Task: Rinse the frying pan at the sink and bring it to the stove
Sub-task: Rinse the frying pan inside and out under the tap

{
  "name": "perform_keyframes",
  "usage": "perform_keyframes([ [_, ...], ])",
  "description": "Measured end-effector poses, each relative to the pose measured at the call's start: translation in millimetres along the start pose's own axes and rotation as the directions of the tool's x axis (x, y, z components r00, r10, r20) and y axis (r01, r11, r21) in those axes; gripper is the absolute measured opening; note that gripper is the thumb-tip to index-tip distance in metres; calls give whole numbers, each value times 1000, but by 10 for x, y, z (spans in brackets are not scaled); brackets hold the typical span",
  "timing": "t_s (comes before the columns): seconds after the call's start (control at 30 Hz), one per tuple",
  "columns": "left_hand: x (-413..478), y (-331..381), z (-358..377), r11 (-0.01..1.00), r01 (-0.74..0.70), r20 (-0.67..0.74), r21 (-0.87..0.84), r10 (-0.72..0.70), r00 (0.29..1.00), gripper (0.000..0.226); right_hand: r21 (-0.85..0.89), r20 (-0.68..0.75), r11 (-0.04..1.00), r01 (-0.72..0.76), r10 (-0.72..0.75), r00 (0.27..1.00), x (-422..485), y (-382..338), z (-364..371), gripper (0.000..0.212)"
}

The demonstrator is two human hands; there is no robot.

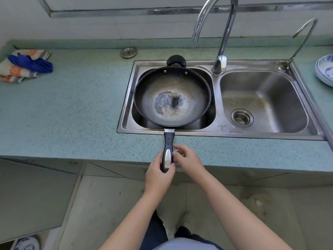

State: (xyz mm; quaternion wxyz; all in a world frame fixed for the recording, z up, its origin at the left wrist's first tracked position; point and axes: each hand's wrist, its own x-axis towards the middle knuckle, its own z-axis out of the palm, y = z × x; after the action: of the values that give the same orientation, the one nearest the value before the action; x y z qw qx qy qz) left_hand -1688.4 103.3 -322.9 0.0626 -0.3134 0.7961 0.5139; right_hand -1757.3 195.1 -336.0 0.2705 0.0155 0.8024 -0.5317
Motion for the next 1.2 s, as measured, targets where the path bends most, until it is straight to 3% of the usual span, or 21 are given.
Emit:
perform_keyframes([
  [0.07,2,28,-30,993,-24,-51,115,30,998,59,-94,-17,995,39,-41,999,-34,-12,-125,34],
  [0.17,37,130,-65,940,-146,-121,309,191,974,58,-291,-93,949,125,-158,983,-10,-66,-281,35],
  [0.33,329,405,-139,709,-391,-23,587,498,867,57,-491,-186,839,234,-363,913,117,-213,-447,40],
  [0.5,760,789,-175,500,-528,171,686,595,785,48,-651,-241,737,184,-430,870,344,-386,-711,43],
  [0.63,1049,1077,-92,423,-630,236,651,676,698,43,-701,-357,704,114,-484,799,549,-517,-971,40],
  [0.7,1174,1201,-20,402,-667,262,627,698,667,46,-728,-383,679,96,-519,764,669,-547,-1109,40],
  [0.9,1437,1516,344,388,-696,276,604,718,639,50,-771,-359,630,92,-550,754,1087,-634,-1561,36],
  [1.2,1782,1654,1077,501,-617,275,607,596,754,49,-790,-242,573,218,-617,749,2034,-684,-2211,52],
])
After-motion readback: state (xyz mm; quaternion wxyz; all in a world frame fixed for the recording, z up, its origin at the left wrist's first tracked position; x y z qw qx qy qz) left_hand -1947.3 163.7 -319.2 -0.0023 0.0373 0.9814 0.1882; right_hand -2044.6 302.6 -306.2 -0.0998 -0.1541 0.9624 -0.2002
